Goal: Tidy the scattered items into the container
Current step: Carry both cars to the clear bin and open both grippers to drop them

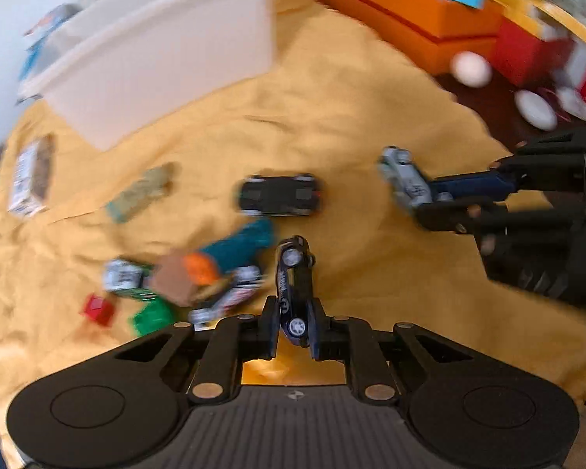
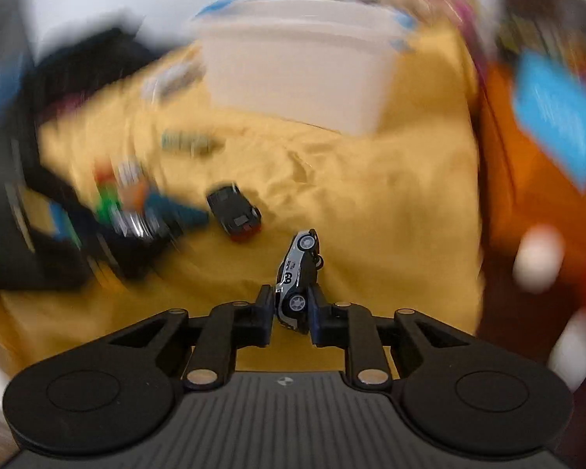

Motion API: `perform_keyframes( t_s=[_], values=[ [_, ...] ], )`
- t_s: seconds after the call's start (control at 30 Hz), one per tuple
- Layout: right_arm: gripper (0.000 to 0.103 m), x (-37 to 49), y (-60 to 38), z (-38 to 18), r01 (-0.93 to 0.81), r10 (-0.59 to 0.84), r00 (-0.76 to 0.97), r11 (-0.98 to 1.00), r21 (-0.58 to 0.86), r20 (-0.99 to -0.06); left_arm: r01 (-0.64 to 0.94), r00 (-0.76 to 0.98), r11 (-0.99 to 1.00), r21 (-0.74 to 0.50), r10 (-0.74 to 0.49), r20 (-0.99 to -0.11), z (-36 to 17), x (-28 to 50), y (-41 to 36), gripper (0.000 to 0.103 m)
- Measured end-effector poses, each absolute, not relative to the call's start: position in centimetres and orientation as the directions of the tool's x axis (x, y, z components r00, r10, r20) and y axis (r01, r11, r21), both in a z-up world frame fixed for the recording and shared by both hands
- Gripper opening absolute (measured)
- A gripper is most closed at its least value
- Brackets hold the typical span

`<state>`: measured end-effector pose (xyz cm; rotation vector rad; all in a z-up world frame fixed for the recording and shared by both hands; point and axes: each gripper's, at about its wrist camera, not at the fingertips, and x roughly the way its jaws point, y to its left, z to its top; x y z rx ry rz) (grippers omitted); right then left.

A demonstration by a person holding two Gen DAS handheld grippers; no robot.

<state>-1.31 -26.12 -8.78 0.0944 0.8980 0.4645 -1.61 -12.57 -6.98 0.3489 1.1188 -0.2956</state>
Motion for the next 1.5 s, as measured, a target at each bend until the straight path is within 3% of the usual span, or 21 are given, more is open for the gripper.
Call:
perform_keyframes(
  t_s=[0.07, 0.1, 0.17, 0.27, 0.33, 0.43, 0.6, 0.67, 0.7, 0.77, 0.8, 0.9, 1.17, 1.5],
  values=[
    [0.021, -1.3, -28.6, -9.3, -0.241, 0.524, 0.478, 0.850, 0.469, -0.704, 0.411, 0.432, 0.903, 0.127, -0.070, -0.899, -7.1, -2.2, -13.6, 0.027],
    [0.021, -1.3, -29.3, -9.7, -0.208, 0.545, 0.461, 0.834, 0.512, -0.700, 0.418, 0.435, 0.901, 0.118, -0.084, -0.897, -7.0, -2.5, -14.0, 0.035],
    [0.021, -1.3, -30.0, -10.4, -0.172, 0.531, 0.448, 0.841, 0.513, -0.720, 0.430, 0.431, 0.900, 0.073, -0.133, -0.893, -6.8, -2.8, -14.1, 0.039],
    [0.025, -1.5, -29.9, -10.1, -0.186, 0.471, 0.467, 0.880, 0.437, -0.748, 0.421, 0.398, 0.907, -0.029, -0.214, -0.892, -6.3, -3.0, -13.6, 0.040],
    [0.039, -1.9, -28.7, -9.3, -0.239, 0.376, 0.505, 0.926, 0.292, -0.777, 0.365, 0.405, 0.930, -0.046, -0.203, -0.892, -6.0, -2.8, -12.7, 0.042],
    [0.043, -2.7, -27.1, -8.5, -0.316, 0.265, 0.551, 0.944, 0.096, -0.791, 0.280, 0.396, 0.956, -0.091, -0.201, -0.896, -6.3, -2.3, -11.5, 0.048],
    [0.048, -2.1, -26.2, -8.0, -0.326, 0.243, 0.569, 0.944, 0.056, -0.786, 0.259, 0.360, 0.957, -0.127, -0.218, -0.907, -7.7, -1.7, -12.0, 0.048],
    [0.048, -1.6, -25.4, -8.7, -0.323, 0.213, 0.557, 0.946, 0.027, -0.803, 0.266, 0.325, 0.954, -0.138, -0.224, -0.919, -8.8, -1.6, -12.3, 0.041],
    [0.048, -1.5, -25.1, -9.0, -0.328, 0.209, 0.545, 0.944, 0.023, -0.812, 0.280, 0.354, 0.953, -0.118, -0.217, -0.910, -8.8, -1.9, -12.5, 0.031],
    [0.045, -1.4, -24.5, -9.8, -0.349, 0.201, 0.519, 0.937, 0.009, -0.831, 0.286, 0.354, 0.951, -0.115, -0.216, -0.910, -8.8, -1.9, -12.3, 0.031],
    [0.034, -1.5, -24.2, -10.1, -0.355, 0.185, 0.510, 0.935, -0.009, -0.840, 0.282, 0.351, 0.951, -0.123, -0.221, -0.910, -8.8, -1.9, -12.2, 0.031],
    [0.033, -2.0, -23.6, -10.3, -0.367, 0.155, 0.513, 0.929, -0.053, -0.844, 0.298, 0.346, 0.945, -0.133, -0.237, -0.908, -8.2, -1.9, -11.8, 0.031],
    [0.033, -0.2, -22.1, -7.0, -0.337, 0.138, 0.569, 0.939, -0.077, -0.810, 0.336, 0.493, 0.937, -0.100, -0.265, -0.829, -0.8, 0.3, -8.9, 0.031],
    [0.033, 6.1, -17.2, 0.3, -0.291, 0.119, 0.723, 0.946, -0.143, -0.680, 0.327, 0.669, 0.945, -0.021, -0.247, -0.701, 8.2, 8.8, -1.9, 0.031]
  ],
)
